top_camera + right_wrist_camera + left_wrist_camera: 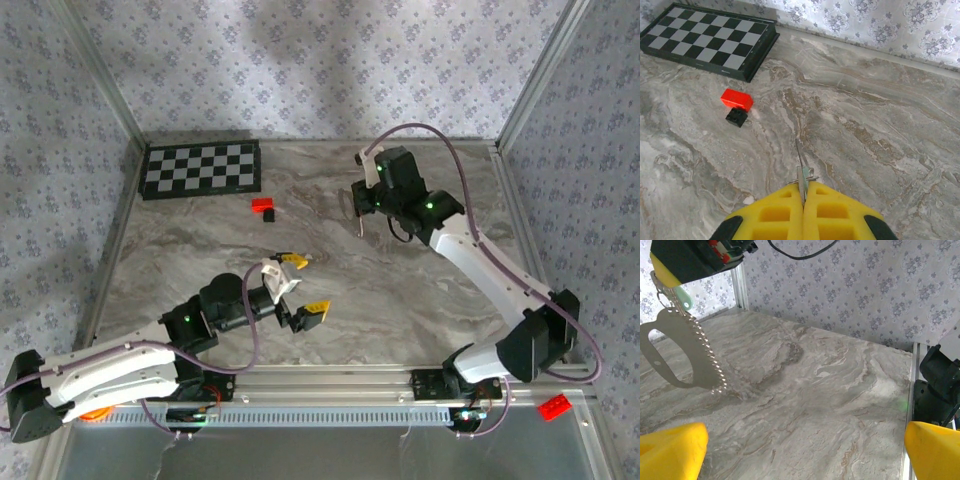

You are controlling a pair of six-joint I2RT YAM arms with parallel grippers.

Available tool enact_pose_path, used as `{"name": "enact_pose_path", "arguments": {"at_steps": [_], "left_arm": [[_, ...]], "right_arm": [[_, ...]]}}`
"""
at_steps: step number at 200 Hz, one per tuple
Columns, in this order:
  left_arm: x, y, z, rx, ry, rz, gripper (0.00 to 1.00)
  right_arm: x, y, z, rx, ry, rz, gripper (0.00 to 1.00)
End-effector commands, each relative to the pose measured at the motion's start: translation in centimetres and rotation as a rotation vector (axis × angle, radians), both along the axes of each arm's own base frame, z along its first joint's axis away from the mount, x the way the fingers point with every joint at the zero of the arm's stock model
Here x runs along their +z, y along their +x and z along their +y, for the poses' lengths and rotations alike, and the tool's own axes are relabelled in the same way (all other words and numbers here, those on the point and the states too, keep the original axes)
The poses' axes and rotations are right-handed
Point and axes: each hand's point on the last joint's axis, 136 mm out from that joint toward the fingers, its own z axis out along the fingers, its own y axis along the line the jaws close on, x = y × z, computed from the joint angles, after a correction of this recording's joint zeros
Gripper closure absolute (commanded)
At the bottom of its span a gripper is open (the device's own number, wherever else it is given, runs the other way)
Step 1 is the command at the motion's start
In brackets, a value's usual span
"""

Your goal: Put the keys on the keyring

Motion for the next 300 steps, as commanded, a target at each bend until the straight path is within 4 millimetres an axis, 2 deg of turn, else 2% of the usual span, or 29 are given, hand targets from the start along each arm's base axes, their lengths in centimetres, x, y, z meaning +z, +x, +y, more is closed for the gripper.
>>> {"name": "enact_pose_path", "arguments": {"at_steps": [1,57,106,184,233,300], "left_arm": [[0.1,0.5,0.1,0.022,-0.001,-0.014,0.00],[-1.4,0.9,0.3,0.043,0.015,-0.013,0.00],[-2.3,1.1,0.3,0.047,0.036,-0.011,0.00],[-2.5,1.3,0.5,0.053,0.038,-0.007,0.00],[-2.5,1.4,0.5,0.056,0.032,0.002,0.00],[-2.5,1.5,0.2,0.050,0.027,0.009,0.00]], "right_arm": [[1.5,1.3,0.7,-0.013,0.067,-0.027,1.00],[-1.2,3.9,2.2,-0.022,0.083,0.017,1.00],[-3.7,4.8,4.4,-0.003,0.114,0.072,1.00],[-7.4,3.2,5.3,0.010,0.081,0.135,1.00],[-8.5,1.5,5.7,0.020,0.055,0.150,1.00],[-9.7,-0.6,4.9,0.012,0.007,0.156,1.00]]}}
